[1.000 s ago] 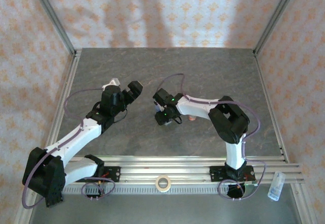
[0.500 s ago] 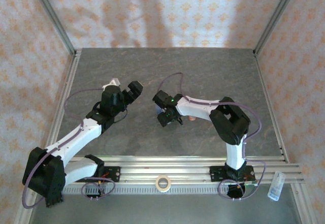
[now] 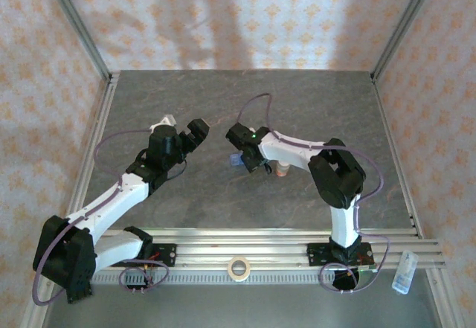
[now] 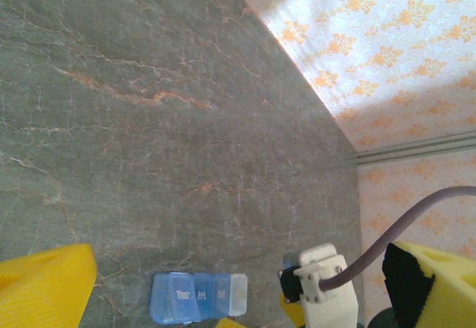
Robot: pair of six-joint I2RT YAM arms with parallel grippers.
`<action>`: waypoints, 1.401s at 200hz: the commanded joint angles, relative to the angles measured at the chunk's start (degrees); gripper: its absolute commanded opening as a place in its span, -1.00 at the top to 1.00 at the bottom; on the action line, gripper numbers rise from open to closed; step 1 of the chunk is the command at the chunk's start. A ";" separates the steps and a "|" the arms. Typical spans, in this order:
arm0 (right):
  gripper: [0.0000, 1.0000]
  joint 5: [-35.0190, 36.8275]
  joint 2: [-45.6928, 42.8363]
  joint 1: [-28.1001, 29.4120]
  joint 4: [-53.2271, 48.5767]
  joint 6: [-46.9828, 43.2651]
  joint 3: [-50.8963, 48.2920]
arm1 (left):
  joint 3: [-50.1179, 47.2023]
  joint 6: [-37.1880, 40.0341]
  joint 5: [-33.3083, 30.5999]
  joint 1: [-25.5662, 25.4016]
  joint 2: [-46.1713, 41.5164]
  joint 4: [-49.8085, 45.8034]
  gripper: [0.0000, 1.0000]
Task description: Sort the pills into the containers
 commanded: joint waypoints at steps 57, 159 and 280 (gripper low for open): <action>-0.55 -6.96 -6.12 -3.31 0.56 2.71 0.28 | 3.44 5.89 -0.45 0.34 -0.55 -6.53 -0.99; -0.56 -21.31 -1.65 -11.55 3.04 6.90 4.10 | 18.44 27.75 -9.84 -5.71 9.39 -31.19 -0.99; -0.55 -21.11 3.07 -11.58 4.70 6.36 3.11 | 26.60 41.21 -17.61 -14.91 23.26 -38.14 -0.99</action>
